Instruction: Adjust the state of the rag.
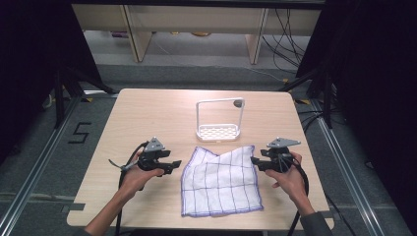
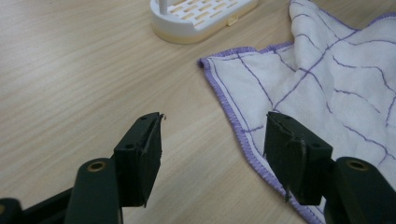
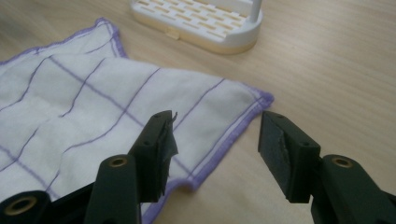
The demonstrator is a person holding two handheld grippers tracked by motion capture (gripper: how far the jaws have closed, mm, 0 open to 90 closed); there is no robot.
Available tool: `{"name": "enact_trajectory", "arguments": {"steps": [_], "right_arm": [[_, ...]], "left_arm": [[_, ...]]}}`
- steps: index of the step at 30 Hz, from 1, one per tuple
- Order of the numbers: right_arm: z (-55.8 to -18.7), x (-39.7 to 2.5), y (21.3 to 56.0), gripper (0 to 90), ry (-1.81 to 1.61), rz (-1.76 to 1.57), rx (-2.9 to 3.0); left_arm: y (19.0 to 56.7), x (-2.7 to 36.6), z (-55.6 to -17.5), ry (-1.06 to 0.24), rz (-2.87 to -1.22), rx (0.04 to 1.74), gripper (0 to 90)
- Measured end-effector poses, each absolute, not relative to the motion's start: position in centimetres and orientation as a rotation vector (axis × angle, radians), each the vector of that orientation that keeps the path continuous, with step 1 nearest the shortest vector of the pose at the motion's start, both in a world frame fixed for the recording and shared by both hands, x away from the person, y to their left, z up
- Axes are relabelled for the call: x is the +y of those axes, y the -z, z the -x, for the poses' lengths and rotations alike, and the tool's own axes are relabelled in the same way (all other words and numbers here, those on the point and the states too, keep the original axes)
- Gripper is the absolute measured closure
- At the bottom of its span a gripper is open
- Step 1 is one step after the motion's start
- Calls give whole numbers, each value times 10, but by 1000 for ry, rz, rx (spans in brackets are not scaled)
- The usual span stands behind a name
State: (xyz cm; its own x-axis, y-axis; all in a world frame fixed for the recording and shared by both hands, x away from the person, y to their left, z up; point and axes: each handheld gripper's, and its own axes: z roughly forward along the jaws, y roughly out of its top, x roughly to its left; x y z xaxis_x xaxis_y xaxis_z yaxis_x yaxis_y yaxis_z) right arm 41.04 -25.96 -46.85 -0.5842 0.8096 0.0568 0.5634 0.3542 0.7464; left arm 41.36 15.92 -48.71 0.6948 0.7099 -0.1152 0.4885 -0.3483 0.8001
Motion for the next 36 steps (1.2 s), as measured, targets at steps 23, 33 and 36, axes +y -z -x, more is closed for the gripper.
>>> {"name": "enact_trajectory", "arguments": {"steps": [23,33,36], "right_arm": [[-466,-256,463,430,-982,-1270,2312],[-479,-248,480,435,-880,-1299,2356],[-479,-246,480,434,-871,-1288,2357]], "left_arm": [[491,128,-460,-320,-2069,948,352],[498,99,-474,-319,-2141,907,380],[501,88,-476,-326,-2149,888,386]]}}
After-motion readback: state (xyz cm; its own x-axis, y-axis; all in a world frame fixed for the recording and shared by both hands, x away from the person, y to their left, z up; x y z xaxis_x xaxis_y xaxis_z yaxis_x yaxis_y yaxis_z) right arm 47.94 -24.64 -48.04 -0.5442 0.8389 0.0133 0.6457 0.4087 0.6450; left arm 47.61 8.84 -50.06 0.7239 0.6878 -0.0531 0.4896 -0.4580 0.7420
